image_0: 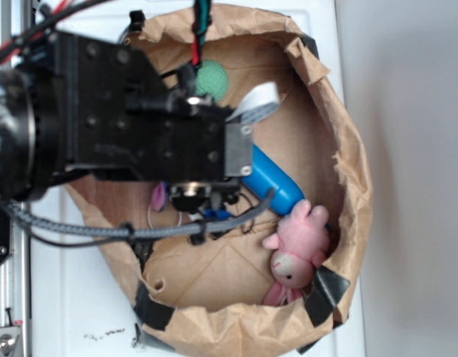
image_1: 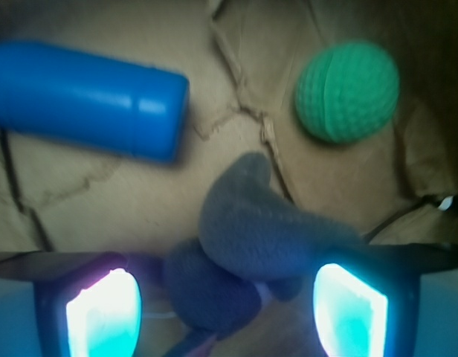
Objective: Grab the gray animal.
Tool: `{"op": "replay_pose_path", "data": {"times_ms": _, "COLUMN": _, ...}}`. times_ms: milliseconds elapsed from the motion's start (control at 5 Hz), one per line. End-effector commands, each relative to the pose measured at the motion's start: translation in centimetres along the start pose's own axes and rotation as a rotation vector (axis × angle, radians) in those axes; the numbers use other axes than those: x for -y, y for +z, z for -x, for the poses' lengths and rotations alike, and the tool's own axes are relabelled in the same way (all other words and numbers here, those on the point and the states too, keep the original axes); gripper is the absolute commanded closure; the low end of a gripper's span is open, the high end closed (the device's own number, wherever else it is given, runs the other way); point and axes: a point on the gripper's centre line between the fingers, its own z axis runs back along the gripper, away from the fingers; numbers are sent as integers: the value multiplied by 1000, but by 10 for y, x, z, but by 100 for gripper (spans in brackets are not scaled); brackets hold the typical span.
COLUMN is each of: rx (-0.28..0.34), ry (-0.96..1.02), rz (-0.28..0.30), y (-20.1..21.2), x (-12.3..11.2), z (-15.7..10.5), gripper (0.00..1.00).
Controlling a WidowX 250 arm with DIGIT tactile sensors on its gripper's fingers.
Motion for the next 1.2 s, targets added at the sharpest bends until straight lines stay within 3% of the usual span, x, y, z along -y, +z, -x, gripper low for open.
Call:
{"op": "replay_pose_path", "data": {"times_ms": 0, "rx": -10, "ry": -7, "rz": 32, "y": -36, "x": -10, "z": 7, "gripper": 100}}
{"op": "replay_pose_path", "data": {"times_ms": 400, "rx": 43, "ry": 29, "rz": -58, "y": -26, "x": -14, "z": 4, "gripper": 100}}
{"op": "replay_pose_path", "data": {"times_ms": 600, "rx": 38, "ry": 17, "rz": -26, "y": -11, "x": -16, "z": 4, "gripper": 100}}
{"op": "replay_pose_path", "data": {"times_ms": 800, "rx": 53, "ry": 16, "rz": 71, "y": 32, "x": -17, "z": -2, "gripper": 100}}
{"op": "replay_pose_path", "data": {"times_ms": 1000, "rx": 79, "ry": 26, "rz": 87, "y": 73, "x": -15, "z": -10, "gripper": 100}}
